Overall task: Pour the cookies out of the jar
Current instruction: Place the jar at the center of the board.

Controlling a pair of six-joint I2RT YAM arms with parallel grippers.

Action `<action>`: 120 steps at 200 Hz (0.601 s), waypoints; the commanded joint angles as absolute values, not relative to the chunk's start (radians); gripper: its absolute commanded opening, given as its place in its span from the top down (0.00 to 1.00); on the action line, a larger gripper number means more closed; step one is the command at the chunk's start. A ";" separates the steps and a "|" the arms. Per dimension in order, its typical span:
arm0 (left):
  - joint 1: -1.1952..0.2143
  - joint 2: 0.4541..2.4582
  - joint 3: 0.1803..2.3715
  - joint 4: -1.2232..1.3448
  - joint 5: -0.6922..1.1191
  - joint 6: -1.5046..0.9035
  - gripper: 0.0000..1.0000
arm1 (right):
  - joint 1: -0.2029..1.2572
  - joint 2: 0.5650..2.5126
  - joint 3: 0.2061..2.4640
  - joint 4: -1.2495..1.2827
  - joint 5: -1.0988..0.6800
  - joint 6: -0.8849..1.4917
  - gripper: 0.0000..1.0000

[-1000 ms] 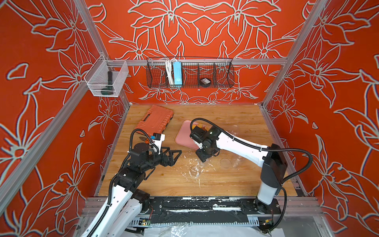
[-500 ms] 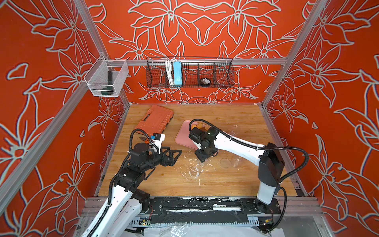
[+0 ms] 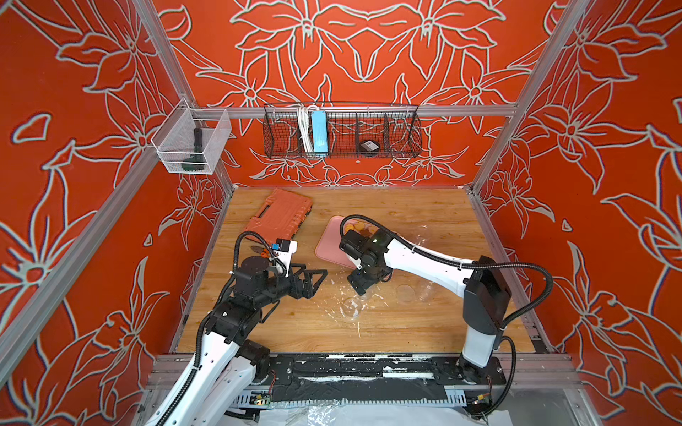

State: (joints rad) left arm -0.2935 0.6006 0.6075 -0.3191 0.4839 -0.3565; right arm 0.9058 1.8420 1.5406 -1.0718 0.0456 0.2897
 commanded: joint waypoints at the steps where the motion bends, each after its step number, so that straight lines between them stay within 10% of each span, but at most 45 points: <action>1: -0.286 0.601 0.595 -0.293 0.489 -0.356 0.02 | 0.914 1.840 1.522 -1.081 0.056 0.282 0.01; 120: -0.282 0.607 0.592 -0.290 0.486 -0.357 0.02 | 0.915 1.784 1.547 -1.076 0.051 0.292 0.01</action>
State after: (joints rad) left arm -0.2920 0.6052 0.6075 -0.3176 0.4839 -0.3565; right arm 0.9058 1.8332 1.5295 -1.0626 0.0452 0.2882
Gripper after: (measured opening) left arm 0.980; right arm 0.993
